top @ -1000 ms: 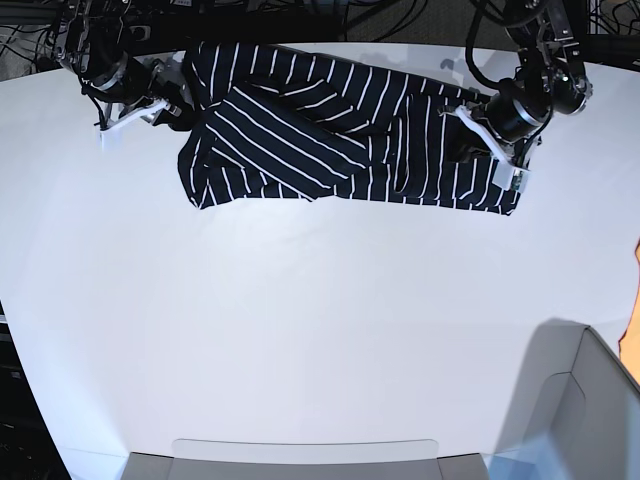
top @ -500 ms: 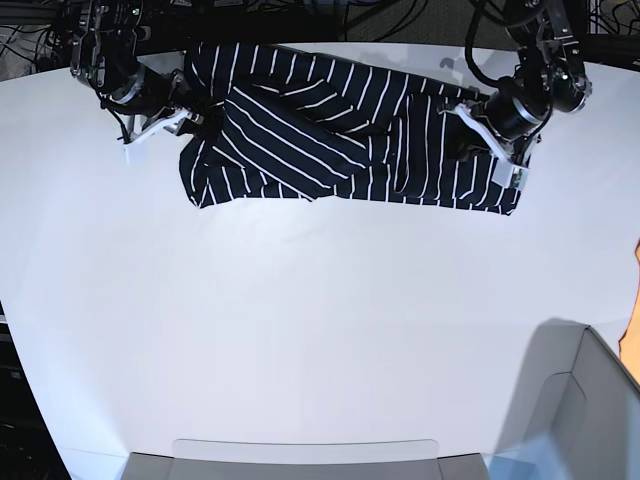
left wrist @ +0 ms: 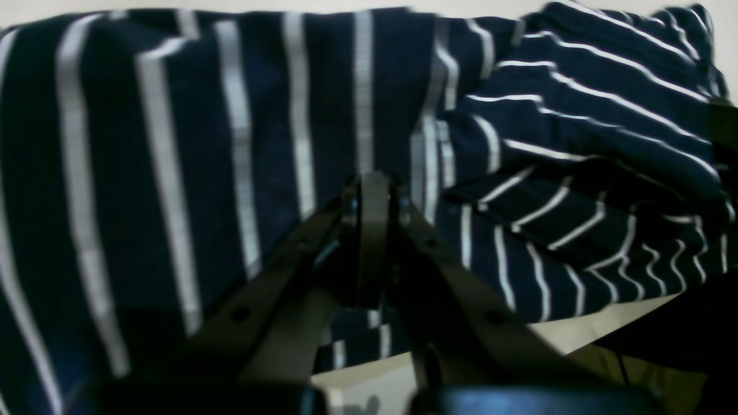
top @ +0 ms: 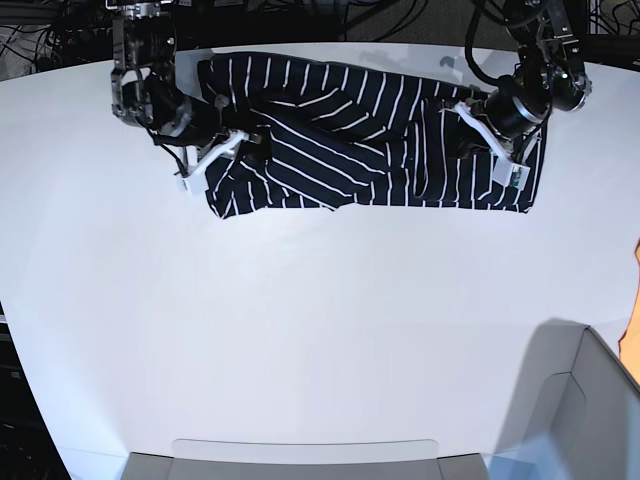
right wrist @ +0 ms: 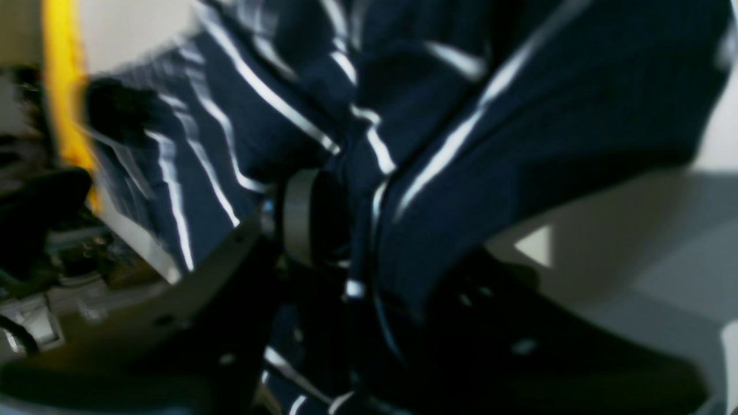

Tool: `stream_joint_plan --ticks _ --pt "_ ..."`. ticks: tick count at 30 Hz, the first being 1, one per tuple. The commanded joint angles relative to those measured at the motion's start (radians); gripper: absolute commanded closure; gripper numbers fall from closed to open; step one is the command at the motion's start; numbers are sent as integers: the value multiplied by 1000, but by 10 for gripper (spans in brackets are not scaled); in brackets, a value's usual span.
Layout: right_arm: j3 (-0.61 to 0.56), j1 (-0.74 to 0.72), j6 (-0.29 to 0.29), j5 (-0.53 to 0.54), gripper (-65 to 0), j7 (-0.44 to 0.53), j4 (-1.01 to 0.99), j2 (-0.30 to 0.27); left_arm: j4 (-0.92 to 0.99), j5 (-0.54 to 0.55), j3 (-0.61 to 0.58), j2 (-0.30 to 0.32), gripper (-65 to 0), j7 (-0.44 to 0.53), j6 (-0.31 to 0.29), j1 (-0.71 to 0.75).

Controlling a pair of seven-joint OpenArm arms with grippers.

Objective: Fold the T-shirt properly
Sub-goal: 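Lift the band end with the right gripper and fold it over the middle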

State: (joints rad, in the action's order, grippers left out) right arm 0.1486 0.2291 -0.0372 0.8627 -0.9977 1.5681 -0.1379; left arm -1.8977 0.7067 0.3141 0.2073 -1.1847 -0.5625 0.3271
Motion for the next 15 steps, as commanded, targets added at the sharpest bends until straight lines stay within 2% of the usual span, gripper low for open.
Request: stream_joint_plan --ticks 1,3,9,13,15 --pt "-7 -18 -3 -3 -116 -2 1 -2 -16 15 3 8 0 15 -3 -4" --pt "-22 -43 -3 -44 0 -2 -31 -1 -18 15 3 8 0 15 -3 -4" --pt "-27 -144 -5 -107 0 0 -156 -6 -23 18 4 8 0 15 -3 14" --pt "7 -204 -5 -112 0 44 -189 -62 -61 18 6 8 0 10 -4 17" --pt "32 -238 -3 -112 0 61 -214 -110 -79 18 7 8 0 7 -4 22"
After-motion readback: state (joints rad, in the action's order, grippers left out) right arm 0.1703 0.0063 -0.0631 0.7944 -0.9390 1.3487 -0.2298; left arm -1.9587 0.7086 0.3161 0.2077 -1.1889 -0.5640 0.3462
